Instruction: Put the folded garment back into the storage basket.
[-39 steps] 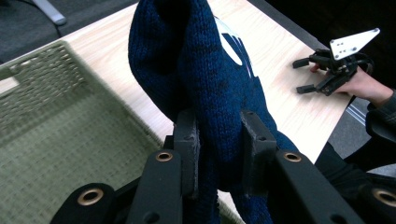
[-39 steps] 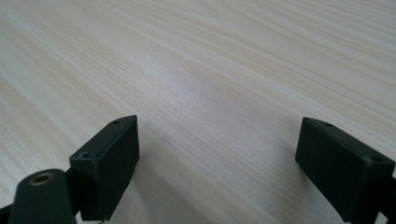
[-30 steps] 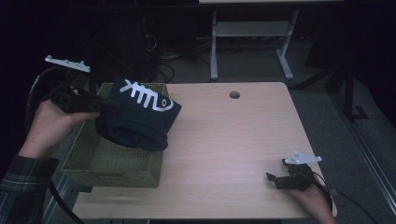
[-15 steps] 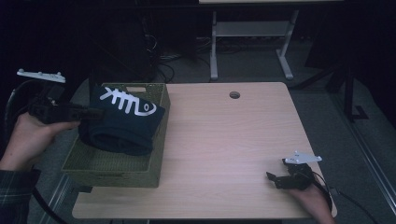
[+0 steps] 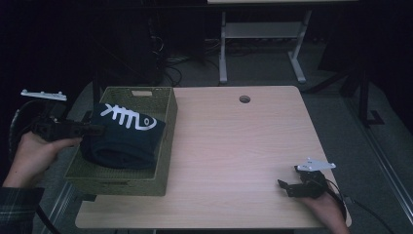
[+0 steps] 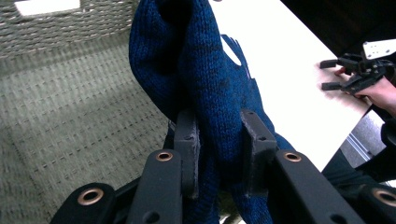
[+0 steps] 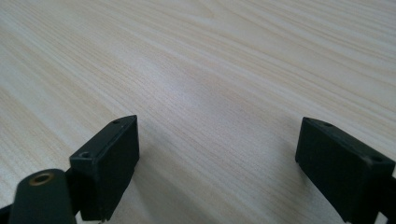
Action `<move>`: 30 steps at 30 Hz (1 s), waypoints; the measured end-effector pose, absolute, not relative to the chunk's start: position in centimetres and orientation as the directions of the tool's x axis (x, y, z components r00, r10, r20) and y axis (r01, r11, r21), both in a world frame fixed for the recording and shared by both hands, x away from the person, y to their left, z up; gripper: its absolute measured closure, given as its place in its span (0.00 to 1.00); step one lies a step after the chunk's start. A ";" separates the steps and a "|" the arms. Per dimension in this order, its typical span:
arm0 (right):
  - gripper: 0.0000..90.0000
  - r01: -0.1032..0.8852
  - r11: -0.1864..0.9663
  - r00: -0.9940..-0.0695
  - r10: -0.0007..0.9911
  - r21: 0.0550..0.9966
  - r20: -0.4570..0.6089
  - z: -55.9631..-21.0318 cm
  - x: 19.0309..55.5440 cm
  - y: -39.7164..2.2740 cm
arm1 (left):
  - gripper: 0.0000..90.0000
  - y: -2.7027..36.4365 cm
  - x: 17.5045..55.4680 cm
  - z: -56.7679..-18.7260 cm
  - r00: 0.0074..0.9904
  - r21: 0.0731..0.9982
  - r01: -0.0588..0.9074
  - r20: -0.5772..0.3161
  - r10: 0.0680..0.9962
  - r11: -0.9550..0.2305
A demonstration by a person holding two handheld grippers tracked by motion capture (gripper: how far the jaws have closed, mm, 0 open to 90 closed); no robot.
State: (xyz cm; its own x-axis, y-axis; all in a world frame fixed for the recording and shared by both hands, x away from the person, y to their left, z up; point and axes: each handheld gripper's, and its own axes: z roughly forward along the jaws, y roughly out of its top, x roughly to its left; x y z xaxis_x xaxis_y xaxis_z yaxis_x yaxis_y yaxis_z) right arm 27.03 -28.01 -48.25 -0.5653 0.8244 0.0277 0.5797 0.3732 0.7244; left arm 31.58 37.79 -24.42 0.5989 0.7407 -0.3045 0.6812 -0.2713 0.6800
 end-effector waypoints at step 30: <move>0.15 0.580 0.374 -0.566 0.824 0.724 0.028 -48.2 27.0 -28.0 | 0.79 37.9 36.5 -32.9 0.503 0.537 0.793 -0.310 0.806 -0.289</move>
State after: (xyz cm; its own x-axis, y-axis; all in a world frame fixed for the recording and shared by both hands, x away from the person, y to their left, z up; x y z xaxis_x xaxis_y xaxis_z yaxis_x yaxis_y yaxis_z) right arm 27.03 -28.02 -48.24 -0.5657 0.8241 0.0278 0.5800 0.3737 0.7239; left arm 36.47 37.93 -32.88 0.5034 0.8065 -0.3101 0.7930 -0.2887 0.5366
